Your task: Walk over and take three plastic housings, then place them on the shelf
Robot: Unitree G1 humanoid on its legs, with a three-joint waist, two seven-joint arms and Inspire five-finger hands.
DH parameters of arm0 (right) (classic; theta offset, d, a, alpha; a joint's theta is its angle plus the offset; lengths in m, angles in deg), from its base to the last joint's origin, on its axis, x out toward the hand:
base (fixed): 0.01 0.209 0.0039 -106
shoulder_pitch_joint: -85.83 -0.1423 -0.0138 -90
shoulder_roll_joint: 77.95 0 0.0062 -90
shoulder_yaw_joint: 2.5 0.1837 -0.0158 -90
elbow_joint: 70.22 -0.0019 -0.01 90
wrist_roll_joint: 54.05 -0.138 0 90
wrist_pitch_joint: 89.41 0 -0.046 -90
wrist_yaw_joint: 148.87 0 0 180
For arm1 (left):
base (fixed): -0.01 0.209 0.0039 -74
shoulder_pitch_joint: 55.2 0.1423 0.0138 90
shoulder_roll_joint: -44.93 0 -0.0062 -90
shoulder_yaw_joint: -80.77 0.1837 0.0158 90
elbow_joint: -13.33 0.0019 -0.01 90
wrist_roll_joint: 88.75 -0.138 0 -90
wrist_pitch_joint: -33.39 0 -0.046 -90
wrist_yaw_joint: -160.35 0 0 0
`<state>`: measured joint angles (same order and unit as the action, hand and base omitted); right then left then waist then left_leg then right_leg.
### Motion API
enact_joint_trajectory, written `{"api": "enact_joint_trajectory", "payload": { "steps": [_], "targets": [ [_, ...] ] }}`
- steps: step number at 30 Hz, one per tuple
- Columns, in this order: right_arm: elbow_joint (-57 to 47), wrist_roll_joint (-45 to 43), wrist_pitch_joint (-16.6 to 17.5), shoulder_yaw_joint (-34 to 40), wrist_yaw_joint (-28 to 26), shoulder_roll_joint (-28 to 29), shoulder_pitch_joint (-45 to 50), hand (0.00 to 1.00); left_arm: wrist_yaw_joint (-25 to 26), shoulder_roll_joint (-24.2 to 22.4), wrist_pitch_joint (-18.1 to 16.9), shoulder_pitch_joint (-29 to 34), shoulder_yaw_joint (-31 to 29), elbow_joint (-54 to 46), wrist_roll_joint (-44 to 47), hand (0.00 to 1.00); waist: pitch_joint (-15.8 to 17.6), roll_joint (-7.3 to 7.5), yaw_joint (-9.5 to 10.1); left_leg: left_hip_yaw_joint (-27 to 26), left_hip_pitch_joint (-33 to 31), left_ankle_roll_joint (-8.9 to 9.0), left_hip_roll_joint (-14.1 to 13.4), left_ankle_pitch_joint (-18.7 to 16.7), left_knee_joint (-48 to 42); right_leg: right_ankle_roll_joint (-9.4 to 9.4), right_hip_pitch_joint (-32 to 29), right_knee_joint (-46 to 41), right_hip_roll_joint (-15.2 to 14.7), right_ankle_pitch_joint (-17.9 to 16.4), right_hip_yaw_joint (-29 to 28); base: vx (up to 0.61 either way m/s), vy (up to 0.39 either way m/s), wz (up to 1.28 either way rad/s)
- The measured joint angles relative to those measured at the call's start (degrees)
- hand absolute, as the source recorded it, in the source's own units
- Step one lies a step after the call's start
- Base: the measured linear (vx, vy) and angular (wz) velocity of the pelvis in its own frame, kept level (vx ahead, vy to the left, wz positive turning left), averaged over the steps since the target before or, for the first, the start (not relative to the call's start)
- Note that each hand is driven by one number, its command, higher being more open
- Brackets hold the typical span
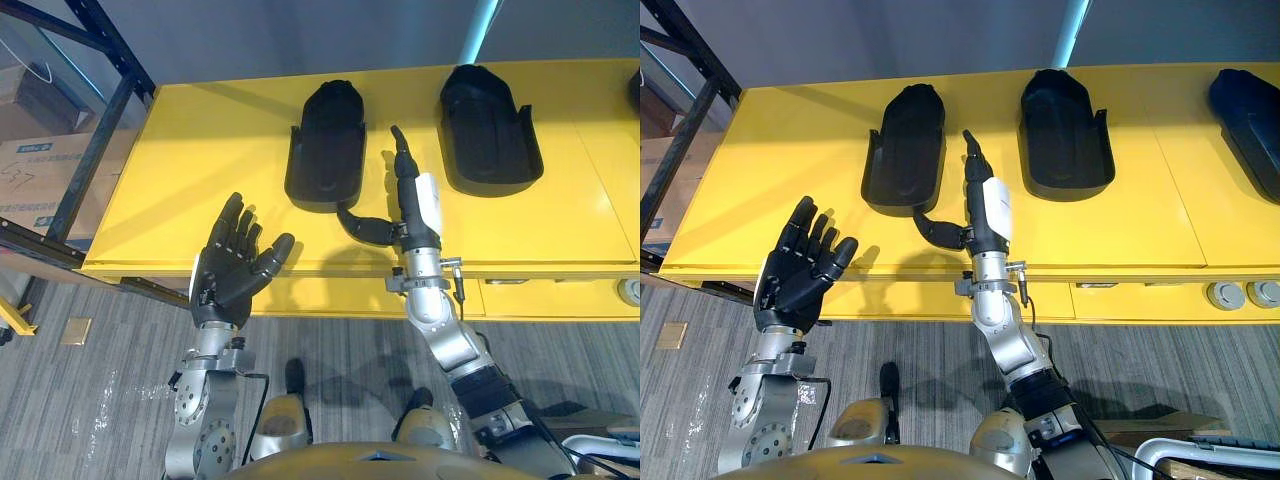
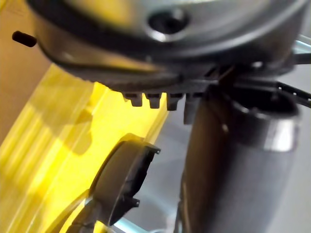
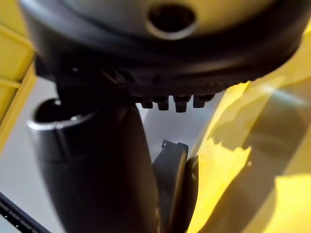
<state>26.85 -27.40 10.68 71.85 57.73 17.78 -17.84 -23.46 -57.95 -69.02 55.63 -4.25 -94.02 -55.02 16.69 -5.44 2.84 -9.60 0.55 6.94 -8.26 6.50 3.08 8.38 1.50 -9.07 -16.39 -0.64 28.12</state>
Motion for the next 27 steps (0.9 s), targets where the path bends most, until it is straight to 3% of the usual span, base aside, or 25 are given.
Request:
{"api": "enact_joint_trajectory", "payload": {
  "steps": [12,20,24,27],
  "targets": [
    [0.04,-0.13,0.95,2.04,-1.69,-0.36,-0.77,1.0,-0.09,0.07,0.0,0.02,1.47,0.0,0.44,1.0,-0.02,-0.05,-0.15,-0.26,0.83,0.0,0.0,0.09,0.06,-0.01,0.61,-0.1,-0.07,0.0,-0.15,-0.01,-0.003,0.0],
    [1.21,-1.42,3.6,1.61,-7.24,-0.93,-0.59,1.0,-0.1,0.13,0.0,0.26,1.5,0.0,0.43,1.0,-0.11,-0.2,-0.24,-0.42,0.87,-0.06,0.04,0.22,0.16,0.09,0.61,0.09,-0.09,0.08,-0.18,-0.01,-0.004,0.0],
    [-0.12,-2.81,6.85,1.5,-7.59,-1.07,1.82,1.0,-0.39,0.14,-0.03,0.81,1.5,0.0,0.4,1.0,-0.2,-0.33,-0.16,-0.7,1.03,-0.06,0.03,0.22,0.42,0.21,0.64,0.39,0.01,0.19,-0.37,0.0,0.0,0.0],
    [-9.16,-2.89,9.55,1.69,-7.52,-1.06,9.03,1.0,-0.43,0.16,-0.47,2.03,1.4,-0.01,-0.14,1.0,-0.52,-0.56,-0.19,-1.32,2.16,0.05,-0.06,0.28,1.55,0.63,1.74,2.45,0.68,1.05,-0.72,0.02,-0.006,-0.08]
  ]
}}
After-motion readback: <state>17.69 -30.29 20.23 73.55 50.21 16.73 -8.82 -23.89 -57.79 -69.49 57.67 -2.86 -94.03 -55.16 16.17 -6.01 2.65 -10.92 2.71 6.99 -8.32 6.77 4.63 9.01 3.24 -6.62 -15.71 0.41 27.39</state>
